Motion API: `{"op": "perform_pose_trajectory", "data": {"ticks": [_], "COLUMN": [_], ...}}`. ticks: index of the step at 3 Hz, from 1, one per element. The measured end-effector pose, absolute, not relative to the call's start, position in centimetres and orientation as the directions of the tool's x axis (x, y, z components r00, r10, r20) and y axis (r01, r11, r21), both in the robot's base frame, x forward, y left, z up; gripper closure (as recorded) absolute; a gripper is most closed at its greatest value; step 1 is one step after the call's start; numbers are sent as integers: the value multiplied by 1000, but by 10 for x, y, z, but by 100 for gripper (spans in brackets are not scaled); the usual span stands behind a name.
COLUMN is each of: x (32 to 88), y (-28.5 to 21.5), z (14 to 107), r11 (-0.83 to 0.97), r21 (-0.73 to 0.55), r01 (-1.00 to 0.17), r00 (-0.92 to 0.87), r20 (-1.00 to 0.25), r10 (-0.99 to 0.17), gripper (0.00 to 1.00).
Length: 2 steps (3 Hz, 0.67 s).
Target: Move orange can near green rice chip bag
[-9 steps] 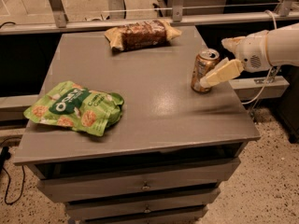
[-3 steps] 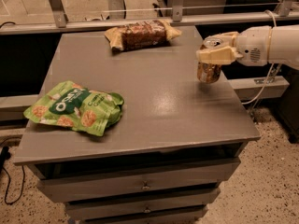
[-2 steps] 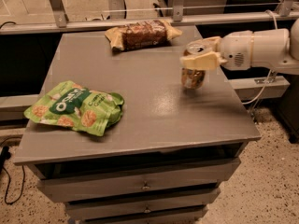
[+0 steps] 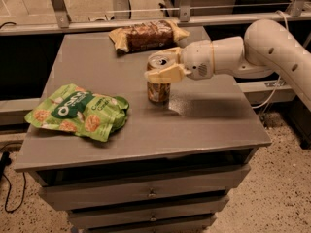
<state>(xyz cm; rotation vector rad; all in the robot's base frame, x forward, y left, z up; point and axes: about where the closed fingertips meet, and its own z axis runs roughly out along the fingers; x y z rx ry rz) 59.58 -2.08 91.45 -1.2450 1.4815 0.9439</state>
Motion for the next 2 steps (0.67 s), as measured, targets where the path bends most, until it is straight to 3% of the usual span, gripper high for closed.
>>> {"op": "perform_pose_trajectory", "data": {"ticks": [2], "x": [577], "y": [47], "z": [919], "r11": [63], "r21": [-3], "r01": [-998], "r00": [-8], "r20": [-984], "r10": [-180], "gripper": [96]}}
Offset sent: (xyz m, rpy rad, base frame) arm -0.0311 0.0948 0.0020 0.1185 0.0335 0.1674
